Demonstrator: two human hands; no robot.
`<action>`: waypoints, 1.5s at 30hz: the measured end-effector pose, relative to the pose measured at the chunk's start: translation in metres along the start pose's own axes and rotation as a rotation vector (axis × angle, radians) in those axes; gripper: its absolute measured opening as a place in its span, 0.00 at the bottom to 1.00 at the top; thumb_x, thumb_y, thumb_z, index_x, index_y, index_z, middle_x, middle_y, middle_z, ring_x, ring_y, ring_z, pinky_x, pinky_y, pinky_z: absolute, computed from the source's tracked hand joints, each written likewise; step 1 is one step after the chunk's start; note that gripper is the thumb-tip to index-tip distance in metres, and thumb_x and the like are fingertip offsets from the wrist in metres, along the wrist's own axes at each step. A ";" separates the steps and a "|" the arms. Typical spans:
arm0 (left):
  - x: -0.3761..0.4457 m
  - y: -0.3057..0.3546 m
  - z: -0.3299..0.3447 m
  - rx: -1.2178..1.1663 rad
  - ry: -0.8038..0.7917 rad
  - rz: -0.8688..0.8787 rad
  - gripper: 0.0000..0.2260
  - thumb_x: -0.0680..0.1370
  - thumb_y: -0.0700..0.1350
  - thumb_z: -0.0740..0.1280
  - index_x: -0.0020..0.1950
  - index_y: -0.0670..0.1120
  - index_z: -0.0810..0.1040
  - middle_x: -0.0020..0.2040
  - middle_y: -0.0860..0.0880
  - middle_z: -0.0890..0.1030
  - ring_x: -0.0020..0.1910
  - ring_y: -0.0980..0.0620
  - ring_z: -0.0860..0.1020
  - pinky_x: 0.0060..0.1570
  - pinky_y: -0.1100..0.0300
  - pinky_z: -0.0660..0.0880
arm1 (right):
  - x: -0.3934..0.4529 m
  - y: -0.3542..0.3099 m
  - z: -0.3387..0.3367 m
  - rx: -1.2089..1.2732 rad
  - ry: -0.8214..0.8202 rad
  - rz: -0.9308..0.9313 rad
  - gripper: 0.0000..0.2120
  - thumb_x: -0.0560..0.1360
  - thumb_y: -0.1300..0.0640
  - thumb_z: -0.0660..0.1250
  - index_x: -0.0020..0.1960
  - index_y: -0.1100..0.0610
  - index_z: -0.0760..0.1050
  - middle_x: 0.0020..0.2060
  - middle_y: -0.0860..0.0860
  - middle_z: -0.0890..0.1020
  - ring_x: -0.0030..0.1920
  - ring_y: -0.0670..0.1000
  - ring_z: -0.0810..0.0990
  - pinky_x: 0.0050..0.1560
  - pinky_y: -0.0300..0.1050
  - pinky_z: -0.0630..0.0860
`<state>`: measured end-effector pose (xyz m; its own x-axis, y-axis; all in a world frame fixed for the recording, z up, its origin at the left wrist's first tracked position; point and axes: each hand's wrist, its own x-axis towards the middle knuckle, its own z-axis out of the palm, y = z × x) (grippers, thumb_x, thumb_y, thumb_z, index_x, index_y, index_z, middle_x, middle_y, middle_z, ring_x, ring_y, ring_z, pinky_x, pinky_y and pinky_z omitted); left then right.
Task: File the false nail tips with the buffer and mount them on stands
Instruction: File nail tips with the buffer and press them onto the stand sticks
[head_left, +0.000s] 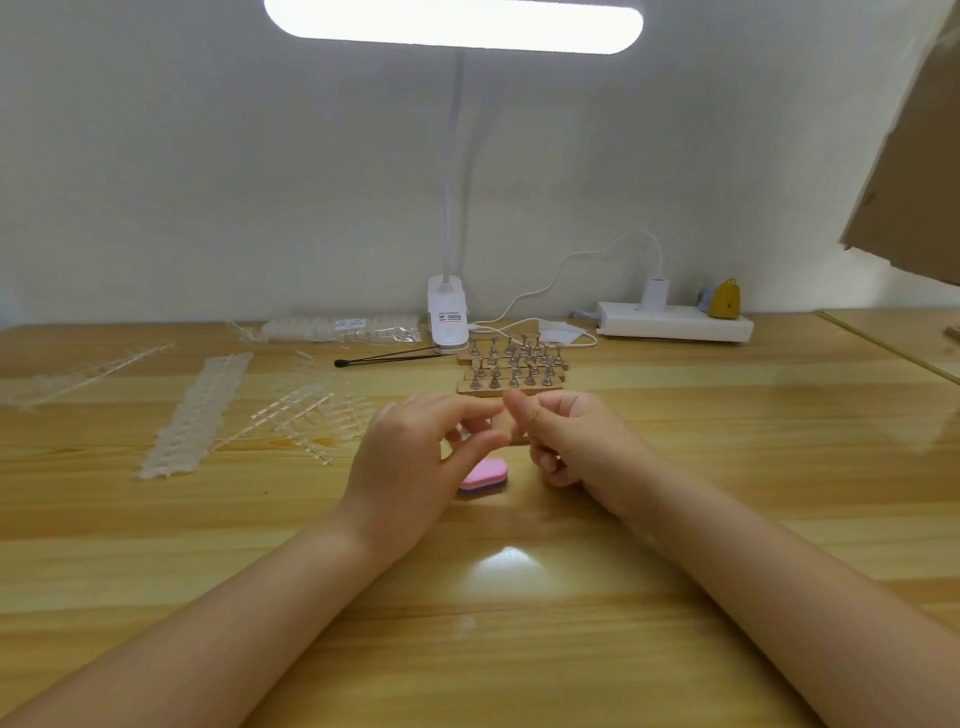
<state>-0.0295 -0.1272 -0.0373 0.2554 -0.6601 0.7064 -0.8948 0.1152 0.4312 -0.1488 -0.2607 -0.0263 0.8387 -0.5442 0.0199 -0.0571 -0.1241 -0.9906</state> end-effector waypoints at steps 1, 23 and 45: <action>0.000 0.000 0.000 0.043 0.024 -0.014 0.11 0.73 0.54 0.70 0.51 0.50 0.82 0.40 0.59 0.81 0.39 0.56 0.79 0.48 0.49 0.73 | 0.001 -0.003 0.000 -0.019 0.068 -0.016 0.23 0.65 0.34 0.67 0.37 0.55 0.78 0.22 0.47 0.70 0.24 0.46 0.67 0.23 0.35 0.63; -0.003 -0.010 0.000 0.262 0.022 -0.144 0.08 0.75 0.53 0.68 0.51 0.51 0.80 0.46 0.56 0.79 0.48 0.52 0.76 0.49 0.58 0.62 | 0.009 0.024 -0.052 -0.856 0.333 -0.155 0.10 0.71 0.42 0.71 0.49 0.44 0.82 0.42 0.43 0.79 0.48 0.50 0.77 0.53 0.53 0.76; 0.000 0.006 0.000 -0.085 0.116 -0.135 0.13 0.73 0.59 0.66 0.53 0.54 0.79 0.49 0.55 0.79 0.49 0.53 0.77 0.52 0.42 0.73 | -0.002 0.013 -0.011 -0.558 0.364 -0.578 0.03 0.74 0.62 0.72 0.47 0.59 0.83 0.38 0.51 0.84 0.39 0.49 0.82 0.44 0.47 0.79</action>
<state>-0.0356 -0.1265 -0.0351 0.4164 -0.5842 0.6967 -0.8166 0.0967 0.5691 -0.1573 -0.2707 -0.0378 0.5986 -0.4900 0.6336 -0.0132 -0.7970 -0.6039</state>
